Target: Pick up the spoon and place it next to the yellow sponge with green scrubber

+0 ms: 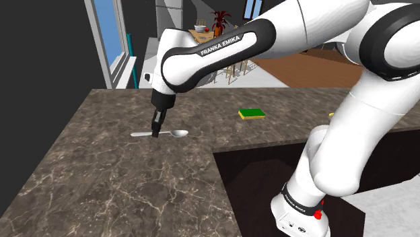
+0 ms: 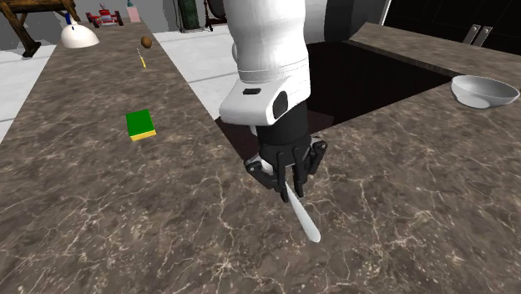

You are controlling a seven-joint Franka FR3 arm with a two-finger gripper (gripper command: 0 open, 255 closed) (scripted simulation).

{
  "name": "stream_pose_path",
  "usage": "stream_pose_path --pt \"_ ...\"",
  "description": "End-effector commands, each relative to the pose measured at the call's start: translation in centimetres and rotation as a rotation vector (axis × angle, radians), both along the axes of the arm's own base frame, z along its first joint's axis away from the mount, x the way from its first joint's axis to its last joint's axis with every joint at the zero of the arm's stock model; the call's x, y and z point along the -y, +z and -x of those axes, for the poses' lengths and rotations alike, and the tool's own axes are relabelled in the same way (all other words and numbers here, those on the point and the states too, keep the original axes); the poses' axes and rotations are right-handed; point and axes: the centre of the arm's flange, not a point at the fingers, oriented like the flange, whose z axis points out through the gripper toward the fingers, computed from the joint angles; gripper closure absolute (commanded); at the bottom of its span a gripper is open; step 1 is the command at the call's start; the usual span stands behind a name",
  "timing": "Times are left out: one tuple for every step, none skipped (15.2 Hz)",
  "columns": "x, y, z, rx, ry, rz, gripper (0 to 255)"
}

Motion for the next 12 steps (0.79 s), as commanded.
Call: stream_pose_path --pt "2.2 0.1 1.3 0.001 0.001 0.000 255" --pt "3.3 0.1 2.0 0.000 0.001 0.000 255" --pt "4.4 0.1 2.6 0.000 0.001 0.000 255" --pt "5.6 0.1 3.3 0.000 0.001 0.000 255" --pt "6.7 0.1 4.0 0.000 0.001 0.000 255" --pt "7.9 0.1 4.6 0.000 0.001 0.000 255" --pt "9.0 0.1 5.3 0.000 0.001 0.000 255" --pt "10.1 0.1 6.0 0.000 0.001 0.000 255" --pt "11.3 0.1 6.7 0.000 0.001 0.000 255" --pt "12.4 0.1 7.3 0.000 0.001 0.000 255" --pt "13.5 0.1 8.0 0.000 0.001 0.000 255" --pt "14.7 0.1 8.7 0.000 0.001 0.000 255"
